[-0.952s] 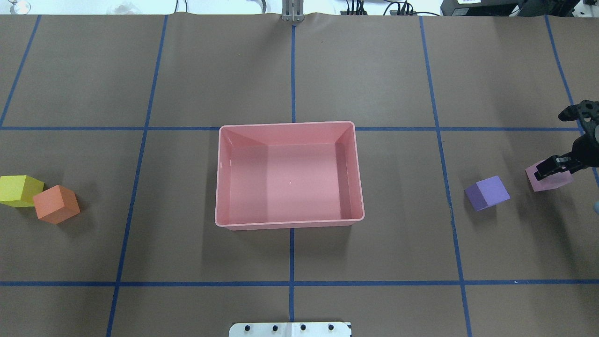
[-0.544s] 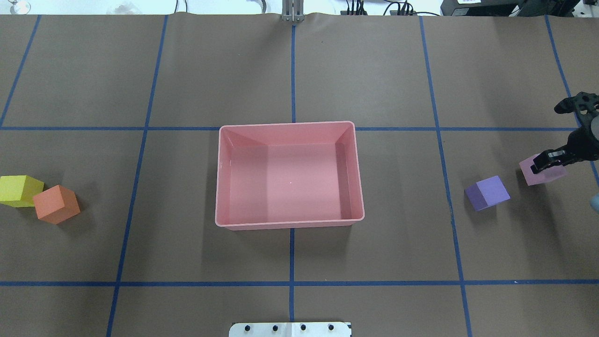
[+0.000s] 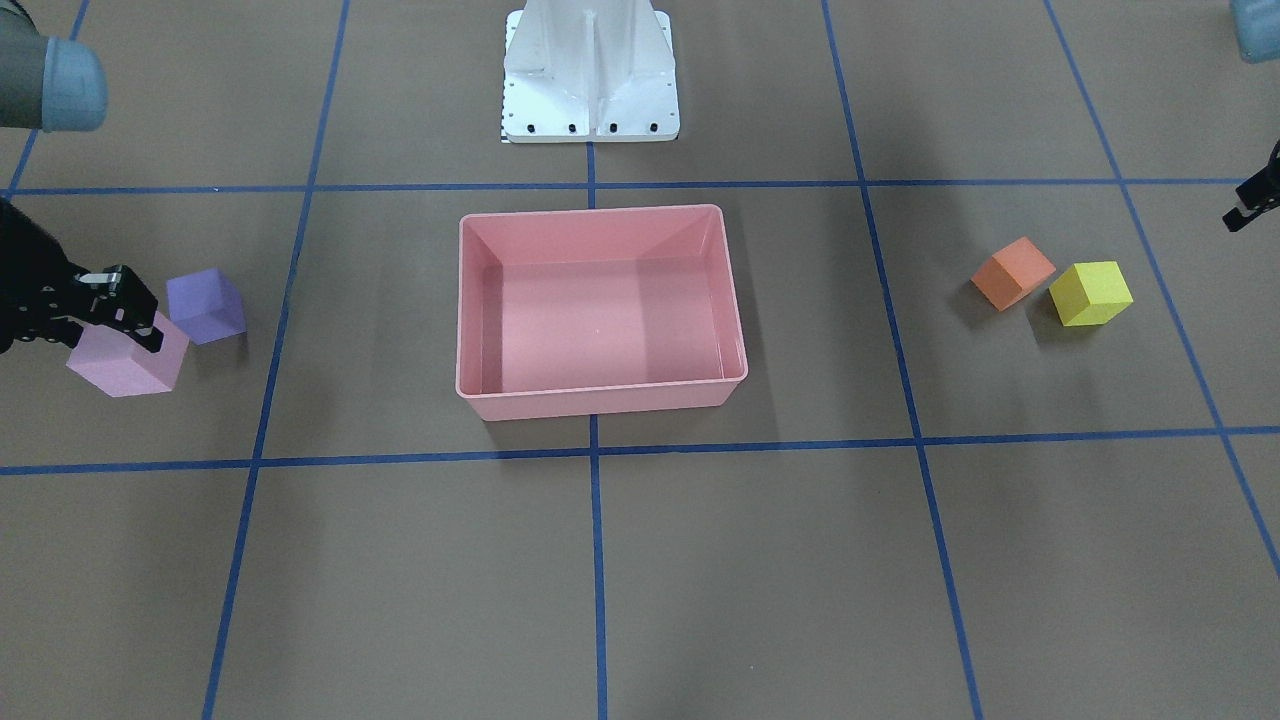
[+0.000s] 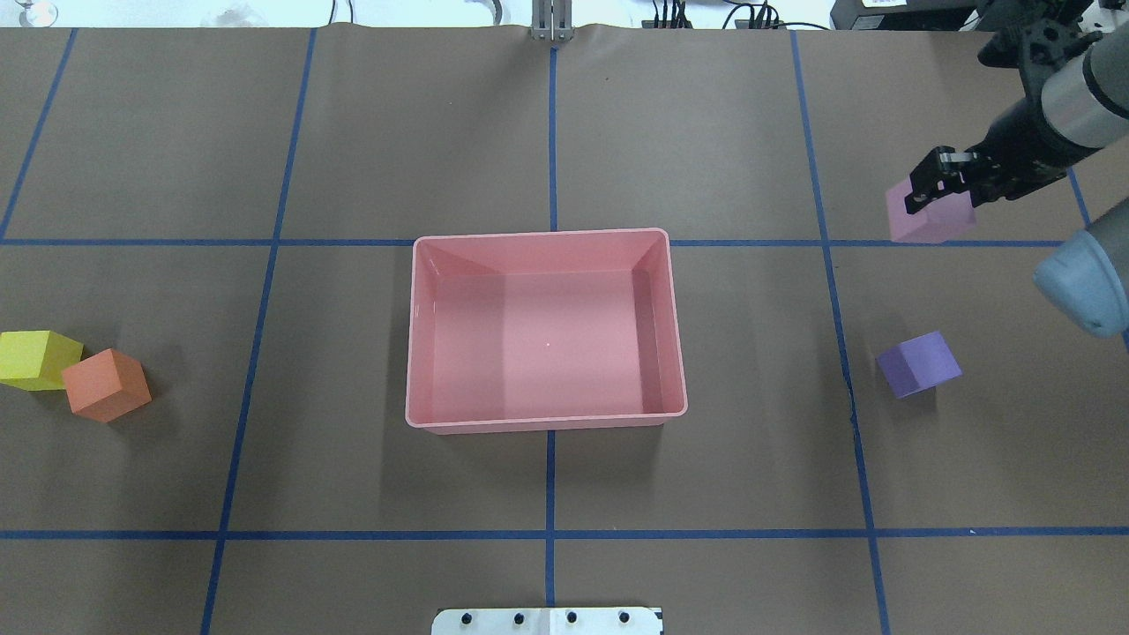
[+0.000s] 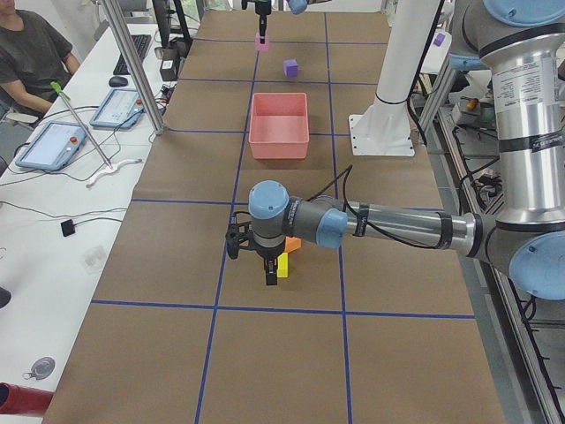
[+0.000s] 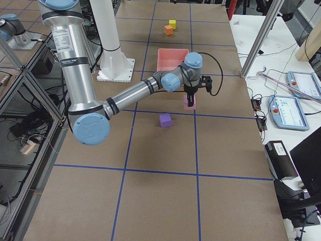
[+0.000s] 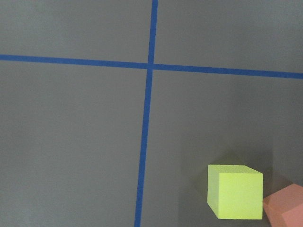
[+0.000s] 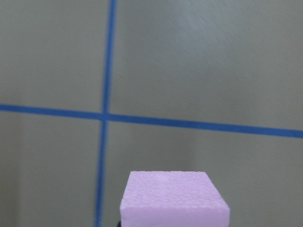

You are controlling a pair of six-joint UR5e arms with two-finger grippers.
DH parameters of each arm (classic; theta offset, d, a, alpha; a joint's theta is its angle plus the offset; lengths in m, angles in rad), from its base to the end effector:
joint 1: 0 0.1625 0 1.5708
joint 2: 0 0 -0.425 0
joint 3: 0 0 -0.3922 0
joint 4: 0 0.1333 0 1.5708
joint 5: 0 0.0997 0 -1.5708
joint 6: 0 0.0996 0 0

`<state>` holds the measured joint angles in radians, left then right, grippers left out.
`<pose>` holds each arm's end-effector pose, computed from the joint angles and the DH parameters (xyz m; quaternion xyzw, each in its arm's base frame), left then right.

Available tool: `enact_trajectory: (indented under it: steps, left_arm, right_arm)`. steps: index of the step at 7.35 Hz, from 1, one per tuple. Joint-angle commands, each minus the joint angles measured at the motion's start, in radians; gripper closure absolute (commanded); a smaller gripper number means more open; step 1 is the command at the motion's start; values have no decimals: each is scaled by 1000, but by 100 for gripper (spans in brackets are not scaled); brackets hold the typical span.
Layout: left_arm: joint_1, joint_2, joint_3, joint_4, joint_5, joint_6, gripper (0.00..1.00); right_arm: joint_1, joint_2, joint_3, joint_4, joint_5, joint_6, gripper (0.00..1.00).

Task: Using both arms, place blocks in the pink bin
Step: 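Carry the light pink cube with the right gripper over the pink bin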

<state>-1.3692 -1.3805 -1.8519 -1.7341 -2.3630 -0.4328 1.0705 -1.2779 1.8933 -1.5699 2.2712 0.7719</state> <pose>0.0238 -0.4282 0.5869 -0.0083 0.4001 -0.0570 0.9147 -0.2120 -0.5318 0.3475 0.0350 -0.4322 0.0181 0.9009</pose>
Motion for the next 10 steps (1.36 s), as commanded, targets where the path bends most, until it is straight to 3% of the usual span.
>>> enact_trajectory:
  steps: [1,3,5,6,7,10]
  left_arm:
    - [100,-3,37,-135,2,-171,0]
    - [145,-31,130,-257,8,-266,0]
    - [202,-35,137,-263,43,-303,0]
    - [244,-34,137,-265,59,-345,0]
    - [261,-35,152,-271,88,-353,0]
    - [309,-93,227,-340,87,-417,0]
  right_arm:
    - [-193,183,35,-82,-72,341,100]
    - [-421,305,21,-81,-267,573,100]
    - [-503,310,0,-62,-320,598,100]
    - [-533,311,-44,5,-355,631,100]
    - [-546,313,-86,74,-358,665,100]
    - [-552,311,-106,91,-358,665,98]
